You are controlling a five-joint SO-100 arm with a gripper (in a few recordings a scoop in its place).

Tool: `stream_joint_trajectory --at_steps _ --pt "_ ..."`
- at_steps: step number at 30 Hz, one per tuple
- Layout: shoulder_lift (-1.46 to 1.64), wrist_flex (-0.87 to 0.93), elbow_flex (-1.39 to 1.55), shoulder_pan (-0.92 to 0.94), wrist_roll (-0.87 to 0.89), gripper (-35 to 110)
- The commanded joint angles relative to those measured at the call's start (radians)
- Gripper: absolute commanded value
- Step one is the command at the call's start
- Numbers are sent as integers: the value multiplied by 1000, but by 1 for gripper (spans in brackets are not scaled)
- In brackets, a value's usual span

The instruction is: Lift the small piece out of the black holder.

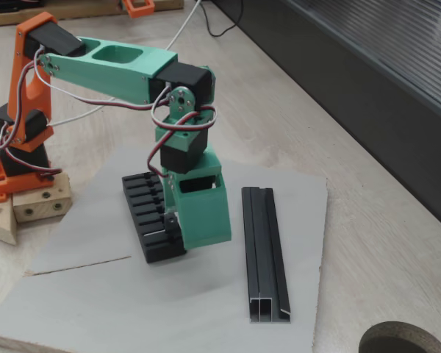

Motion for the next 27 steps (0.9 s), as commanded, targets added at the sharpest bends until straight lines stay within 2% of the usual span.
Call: stream_joint_trajectory --at_steps 1,27 --pt "12 9 0 -9 12 80" --pt "15 12 -8 57 23 80"
